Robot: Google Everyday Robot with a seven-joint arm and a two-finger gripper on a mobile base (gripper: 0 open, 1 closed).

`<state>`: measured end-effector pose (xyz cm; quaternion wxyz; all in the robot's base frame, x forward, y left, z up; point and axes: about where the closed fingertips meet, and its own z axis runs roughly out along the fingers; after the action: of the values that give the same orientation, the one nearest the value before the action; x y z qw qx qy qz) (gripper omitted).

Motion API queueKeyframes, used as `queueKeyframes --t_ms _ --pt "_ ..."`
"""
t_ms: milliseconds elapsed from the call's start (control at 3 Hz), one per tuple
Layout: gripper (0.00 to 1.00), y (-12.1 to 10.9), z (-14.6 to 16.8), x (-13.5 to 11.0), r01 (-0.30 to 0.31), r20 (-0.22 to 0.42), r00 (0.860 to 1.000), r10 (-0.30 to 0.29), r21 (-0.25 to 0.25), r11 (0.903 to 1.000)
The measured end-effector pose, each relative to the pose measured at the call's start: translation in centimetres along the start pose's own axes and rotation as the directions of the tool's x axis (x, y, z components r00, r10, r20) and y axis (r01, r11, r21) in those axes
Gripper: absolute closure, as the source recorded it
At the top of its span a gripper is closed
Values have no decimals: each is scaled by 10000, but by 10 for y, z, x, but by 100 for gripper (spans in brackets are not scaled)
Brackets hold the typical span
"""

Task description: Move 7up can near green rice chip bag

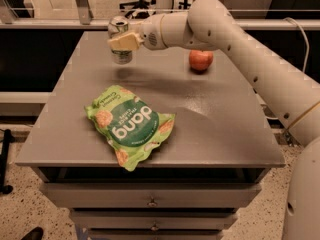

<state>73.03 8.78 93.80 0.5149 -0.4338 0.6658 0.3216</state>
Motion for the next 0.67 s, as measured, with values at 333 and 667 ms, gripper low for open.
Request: queueKeyframes --t_ms 333,667 --pt "100 19 -27 13 546 -282 9981 -555 -315 9980" --pt "100 38 -48 32 888 -460 9947 -923 -726 9934"
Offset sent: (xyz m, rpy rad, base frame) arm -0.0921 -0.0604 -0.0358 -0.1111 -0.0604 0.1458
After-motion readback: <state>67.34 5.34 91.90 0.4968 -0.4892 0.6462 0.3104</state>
